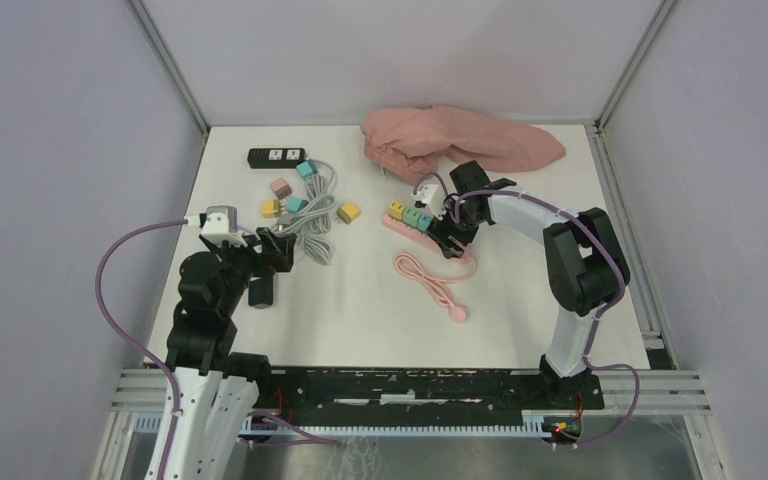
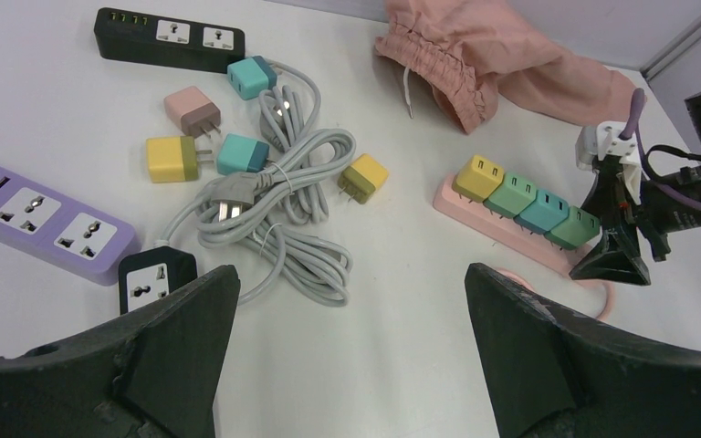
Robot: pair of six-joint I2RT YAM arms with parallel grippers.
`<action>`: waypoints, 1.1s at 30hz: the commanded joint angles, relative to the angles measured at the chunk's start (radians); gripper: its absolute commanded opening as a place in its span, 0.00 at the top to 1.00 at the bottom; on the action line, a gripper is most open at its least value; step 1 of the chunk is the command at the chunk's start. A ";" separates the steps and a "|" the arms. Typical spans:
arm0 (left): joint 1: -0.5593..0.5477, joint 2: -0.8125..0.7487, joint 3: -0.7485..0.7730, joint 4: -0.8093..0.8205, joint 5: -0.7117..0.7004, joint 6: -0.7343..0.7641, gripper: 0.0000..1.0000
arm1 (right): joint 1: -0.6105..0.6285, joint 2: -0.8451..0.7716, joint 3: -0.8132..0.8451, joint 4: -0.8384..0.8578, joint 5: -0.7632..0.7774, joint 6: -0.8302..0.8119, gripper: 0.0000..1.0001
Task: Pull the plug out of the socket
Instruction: Move the socket to the center of the board.
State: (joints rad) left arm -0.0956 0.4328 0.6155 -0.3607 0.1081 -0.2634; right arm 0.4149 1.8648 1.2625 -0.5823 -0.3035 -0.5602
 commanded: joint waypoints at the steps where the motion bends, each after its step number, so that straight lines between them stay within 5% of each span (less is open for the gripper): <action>1: 0.007 -0.012 0.005 0.051 0.017 0.039 0.00 | 0.017 0.019 0.050 -0.018 0.026 -0.013 0.28; 6: 0.008 -0.014 0.004 0.051 0.020 0.039 0.00 | 0.020 0.028 0.055 -0.029 0.016 -0.022 0.38; 12: 0.008 -0.016 0.004 0.051 0.021 0.039 0.00 | 0.019 0.018 0.065 -0.062 -0.002 -0.057 0.62; 18: 0.008 -0.010 0.003 0.052 0.024 0.039 0.00 | -0.032 -0.048 0.053 -0.095 -0.072 -0.142 0.72; 22: 0.009 -0.003 0.003 0.052 0.028 0.039 0.00 | -0.094 -0.096 0.036 -0.135 -0.156 -0.227 0.93; 29: 0.008 0.008 0.003 0.052 0.030 0.041 0.00 | -0.162 -0.179 0.002 -0.261 -0.231 -0.489 0.92; 33: 0.008 0.014 0.003 0.052 0.038 0.039 0.00 | -0.179 -0.208 -0.017 -0.424 -0.249 -0.778 0.90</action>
State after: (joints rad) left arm -0.0956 0.4393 0.6151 -0.3595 0.1158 -0.2634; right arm 0.2428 1.7332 1.2583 -0.8433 -0.4618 -1.0267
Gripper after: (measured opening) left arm 0.997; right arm 0.507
